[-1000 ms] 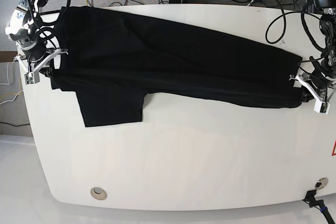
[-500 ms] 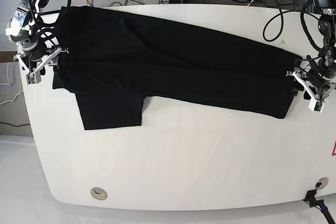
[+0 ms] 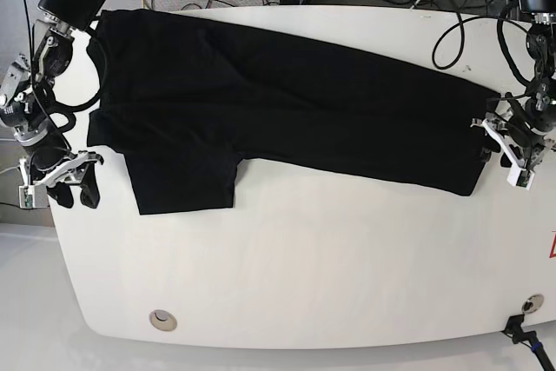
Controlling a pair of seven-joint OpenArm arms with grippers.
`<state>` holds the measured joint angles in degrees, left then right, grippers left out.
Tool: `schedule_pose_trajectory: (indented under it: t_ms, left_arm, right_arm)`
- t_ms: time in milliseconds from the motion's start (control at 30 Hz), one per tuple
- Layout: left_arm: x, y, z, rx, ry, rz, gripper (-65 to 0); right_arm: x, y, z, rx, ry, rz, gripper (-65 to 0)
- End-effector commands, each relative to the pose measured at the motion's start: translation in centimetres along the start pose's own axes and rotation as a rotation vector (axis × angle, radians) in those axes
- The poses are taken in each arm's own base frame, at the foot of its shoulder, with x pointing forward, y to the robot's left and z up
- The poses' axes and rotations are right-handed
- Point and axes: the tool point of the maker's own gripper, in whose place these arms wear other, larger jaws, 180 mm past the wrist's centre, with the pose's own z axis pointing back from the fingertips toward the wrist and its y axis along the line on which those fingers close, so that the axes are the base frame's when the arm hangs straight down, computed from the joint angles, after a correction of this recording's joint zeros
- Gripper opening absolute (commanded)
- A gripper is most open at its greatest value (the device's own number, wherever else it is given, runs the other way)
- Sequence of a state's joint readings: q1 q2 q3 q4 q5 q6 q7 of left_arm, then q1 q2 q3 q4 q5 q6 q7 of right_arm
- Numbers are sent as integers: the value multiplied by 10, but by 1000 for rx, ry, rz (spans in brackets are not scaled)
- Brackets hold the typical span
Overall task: Fold the T-shirt properly
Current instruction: 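Release the hem and move the right gripper to the folded shirt's end, then grasp the shirt end with the right gripper and fold it inward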
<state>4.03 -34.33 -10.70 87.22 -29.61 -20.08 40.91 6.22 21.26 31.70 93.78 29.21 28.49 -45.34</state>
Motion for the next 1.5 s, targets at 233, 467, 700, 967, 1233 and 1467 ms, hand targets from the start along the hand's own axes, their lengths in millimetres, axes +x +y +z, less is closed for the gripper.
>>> schedule_pose_trajectory:
  t_ms: [233, 467, 700, 967, 1233, 1467]
  left_arm:
    - [13, 8, 7, 14, -42, -15, -368]
    - [8, 7, 7, 15, -26, -12, -368]
    - [3, 7, 7, 15, -19, -9, -367]
    - [-1, 4, 4, 6, -11, 2, -360]
    - [-1, 2, 5, 1, -12, -3, -360]
    - [-2, 2, 4, 0, -9, -2, -361]
  right_arm:
    - [-23, -6, -71, 65, 92, -150, -328]
    - [-45, 16, -105, 108, 182, -139, -332]
    - [-73, 55, -123, 152, 290, -3, -403]
    - [-90, 67, -121, 177, 368, 36, -404]
    - [-70, 68, -117, 197, 351, 34, -339]
    - [-42, 76, -111, 219, 308, 67, -338]
